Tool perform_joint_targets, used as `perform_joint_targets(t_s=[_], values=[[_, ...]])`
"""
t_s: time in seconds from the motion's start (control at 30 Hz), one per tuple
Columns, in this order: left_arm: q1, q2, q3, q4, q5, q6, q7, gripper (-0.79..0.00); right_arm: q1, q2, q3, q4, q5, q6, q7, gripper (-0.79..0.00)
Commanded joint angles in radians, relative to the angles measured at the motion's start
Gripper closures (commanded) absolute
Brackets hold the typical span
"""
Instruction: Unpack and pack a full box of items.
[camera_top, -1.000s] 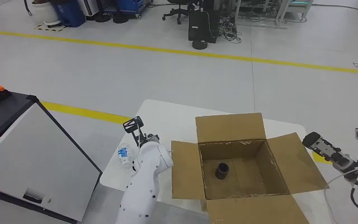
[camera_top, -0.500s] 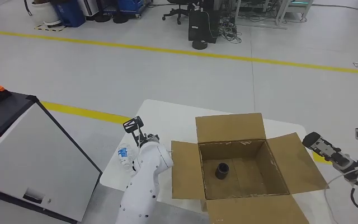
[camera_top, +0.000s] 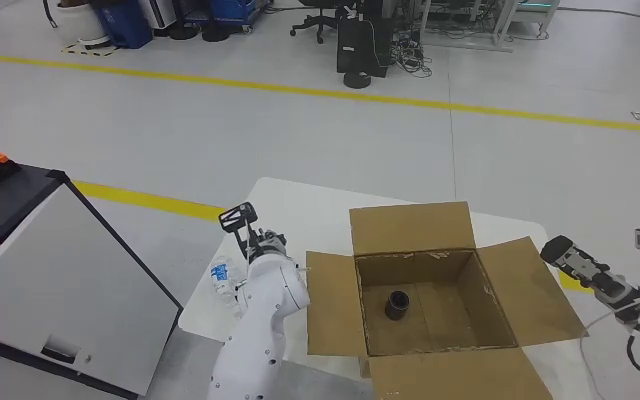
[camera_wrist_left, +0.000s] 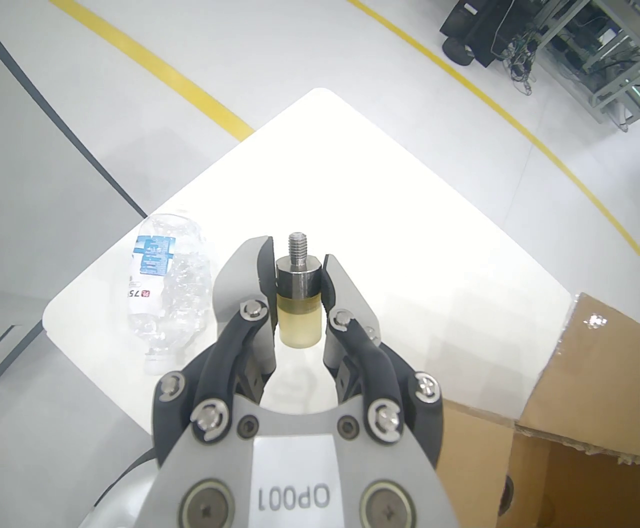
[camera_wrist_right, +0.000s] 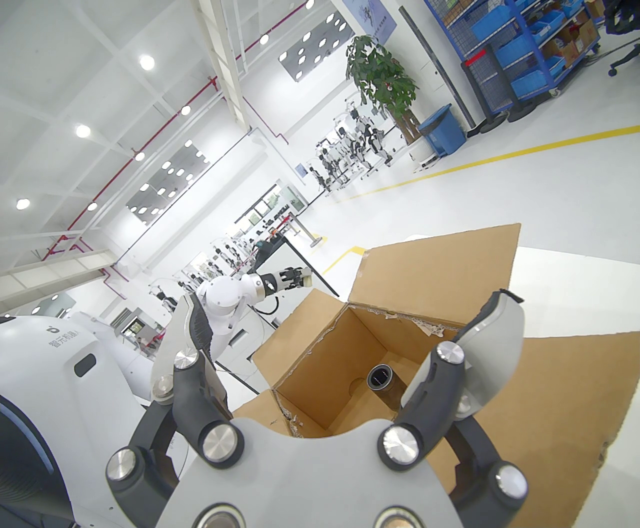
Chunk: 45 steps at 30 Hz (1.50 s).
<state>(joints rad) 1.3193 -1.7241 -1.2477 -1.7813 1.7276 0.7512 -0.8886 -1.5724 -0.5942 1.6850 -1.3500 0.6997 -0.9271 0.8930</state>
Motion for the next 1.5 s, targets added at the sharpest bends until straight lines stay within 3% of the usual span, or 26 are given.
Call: perform_joint_targets(t_s=[0.0,0.2,0.43,1.1,1.2,1.3,1.47], values=[[0.013,0.0,0.013,-0.037,-0.006,-0.042,-0.01,0.0,0.0,0.0,0.0,0.0,0.0,0.0,0.0,-0.785],[0.041,0.003,0.054,-0.121,-0.045,-0.206,-0.044,0.0,0.0,0.0,0.0,0.0,0.0,0.0,0.0,-0.785],[0.036,0.0,0.115,-0.157,-0.067,-0.28,-0.041,0.0,0.0,0.0,0.0,0.0,0.0,0.0,0.0,-0.785],[0.036,0.0,0.115,-0.157,-0.067,-0.28,-0.041,0.0,0.0,0.0,0.0,0.0,0.0,0.0,0.0,-0.785],[0.033,0.002,0.13,-0.15,-0.087,-0.346,-0.01,0.0,0.0,0.0,0.0,0.0,0.0,0.0,0.0,-0.785],[0.021,-0.004,0.13,-0.176,-0.175,-0.331,-0.018,0.0,0.0,0.0,0.0,0.0,0.0,0.0,0.0,-0.785],[-0.001,-0.003,0.165,-0.206,-0.207,-0.412,-0.071,0.0,0.0,0.0,0.0,0.0,0.0,0.0,0.0,-0.785]])
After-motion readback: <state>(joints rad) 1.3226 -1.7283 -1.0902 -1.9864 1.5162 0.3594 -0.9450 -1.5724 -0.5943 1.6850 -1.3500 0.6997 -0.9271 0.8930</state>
